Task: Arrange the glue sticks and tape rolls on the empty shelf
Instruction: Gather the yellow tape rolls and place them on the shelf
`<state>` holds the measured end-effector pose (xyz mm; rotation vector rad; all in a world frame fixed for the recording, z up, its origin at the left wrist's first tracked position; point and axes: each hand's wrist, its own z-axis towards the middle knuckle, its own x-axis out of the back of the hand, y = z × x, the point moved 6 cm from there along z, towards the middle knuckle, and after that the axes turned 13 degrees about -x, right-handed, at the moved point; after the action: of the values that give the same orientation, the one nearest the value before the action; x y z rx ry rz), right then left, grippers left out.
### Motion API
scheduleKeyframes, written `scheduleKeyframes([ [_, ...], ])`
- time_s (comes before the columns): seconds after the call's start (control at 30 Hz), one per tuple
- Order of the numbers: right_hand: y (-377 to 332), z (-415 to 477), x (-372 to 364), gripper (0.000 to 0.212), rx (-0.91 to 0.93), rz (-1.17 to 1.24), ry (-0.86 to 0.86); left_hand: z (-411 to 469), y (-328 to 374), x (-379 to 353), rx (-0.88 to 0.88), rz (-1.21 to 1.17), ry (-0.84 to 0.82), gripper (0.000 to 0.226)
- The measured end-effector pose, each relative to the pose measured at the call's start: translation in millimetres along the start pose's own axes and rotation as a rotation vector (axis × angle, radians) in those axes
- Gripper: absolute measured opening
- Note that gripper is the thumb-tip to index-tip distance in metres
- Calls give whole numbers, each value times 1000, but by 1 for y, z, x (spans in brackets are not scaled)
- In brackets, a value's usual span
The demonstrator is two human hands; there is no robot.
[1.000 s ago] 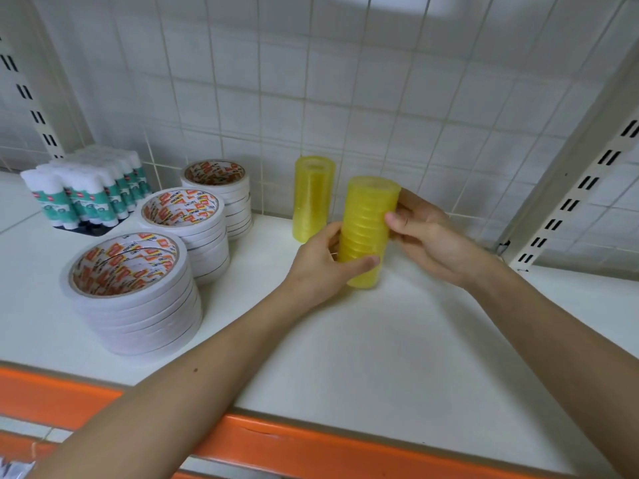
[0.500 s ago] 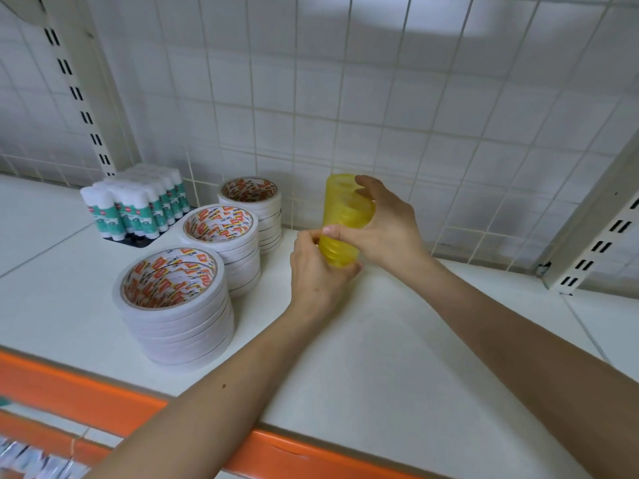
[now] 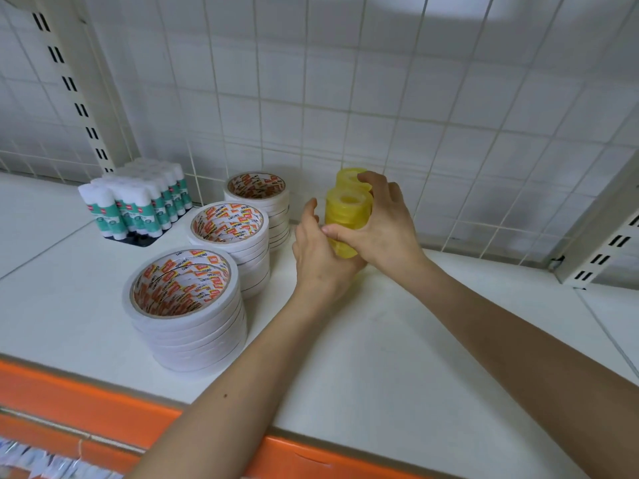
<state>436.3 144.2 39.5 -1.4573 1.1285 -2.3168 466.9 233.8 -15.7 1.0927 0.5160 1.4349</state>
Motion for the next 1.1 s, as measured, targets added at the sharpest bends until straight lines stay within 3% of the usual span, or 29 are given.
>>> scheduleKeyframes([
  [0.13, 3, 5, 9, 94, -68, 0, -153, -2, -2, -3, 47, -8, -54, 111],
  [0.27, 11, 5, 39, 81, -96, 19, -203, -6, 1, 1, 62, -28, -83, 110],
  [0.5, 82, -20, 101, 54, -202, -52, -126, -36, 71, -13, -271, 62, -4, 94],
  [0.57, 113, -36, 131, 52, -241, -63, -93, -53, 96, -37, -408, 119, 12, 89],
  [0.67, 162, -63, 181, 51, -282, -81, -57, -79, 125, -87, -447, 134, -24, 82],
  [0.8, 233, -114, 257, 51, -369, -108, -9, -126, 170, -183, -398, 30, -241, 86],
  [1.1, 359, -210, 401, 49, -466, -210, 198, -215, 265, -355, -499, -110, -550, 77],
])
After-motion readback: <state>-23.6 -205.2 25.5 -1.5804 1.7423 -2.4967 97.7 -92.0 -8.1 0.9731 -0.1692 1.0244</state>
